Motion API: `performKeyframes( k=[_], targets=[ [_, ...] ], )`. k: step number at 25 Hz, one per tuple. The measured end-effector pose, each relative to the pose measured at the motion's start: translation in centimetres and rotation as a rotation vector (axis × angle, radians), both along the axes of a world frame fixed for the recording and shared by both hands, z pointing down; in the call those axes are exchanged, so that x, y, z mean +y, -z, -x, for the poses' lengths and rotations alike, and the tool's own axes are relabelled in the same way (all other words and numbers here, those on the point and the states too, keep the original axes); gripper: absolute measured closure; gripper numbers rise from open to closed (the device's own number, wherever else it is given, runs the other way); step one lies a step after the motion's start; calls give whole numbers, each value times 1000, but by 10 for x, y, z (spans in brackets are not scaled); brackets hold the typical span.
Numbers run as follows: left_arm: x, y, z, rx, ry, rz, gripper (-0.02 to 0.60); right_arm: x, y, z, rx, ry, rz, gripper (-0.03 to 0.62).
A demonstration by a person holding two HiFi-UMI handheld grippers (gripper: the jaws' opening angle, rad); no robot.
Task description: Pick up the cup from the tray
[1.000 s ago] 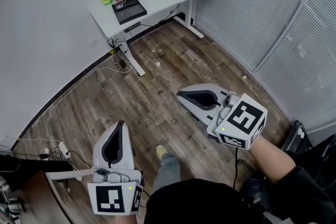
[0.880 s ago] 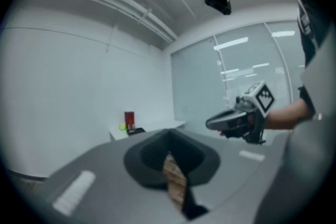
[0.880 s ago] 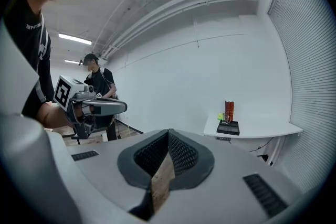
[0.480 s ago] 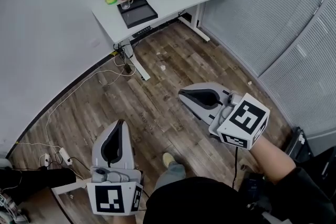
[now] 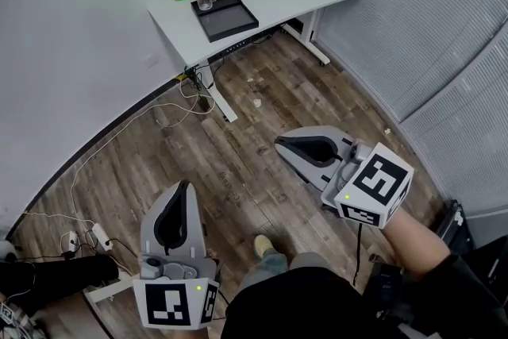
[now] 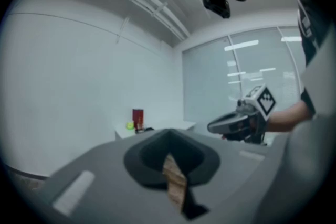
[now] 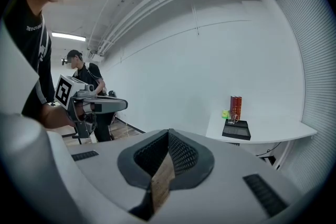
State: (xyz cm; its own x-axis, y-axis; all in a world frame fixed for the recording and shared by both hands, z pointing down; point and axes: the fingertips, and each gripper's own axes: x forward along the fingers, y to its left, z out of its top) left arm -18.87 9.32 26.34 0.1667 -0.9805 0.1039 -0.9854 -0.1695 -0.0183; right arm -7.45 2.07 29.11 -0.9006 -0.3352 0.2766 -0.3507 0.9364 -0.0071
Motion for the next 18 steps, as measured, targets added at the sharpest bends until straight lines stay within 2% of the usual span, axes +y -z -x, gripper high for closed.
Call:
performKeyframes(
  k=[5, 18],
  targets=[
    [-4, -5, 11, -3, 2, 2, 584, -2, -7, 6, 10, -4, 0, 588],
    [9, 3, 3, -9, -4, -13, 584, 5, 16, -4, 1, -1, -42, 588]
  ],
)
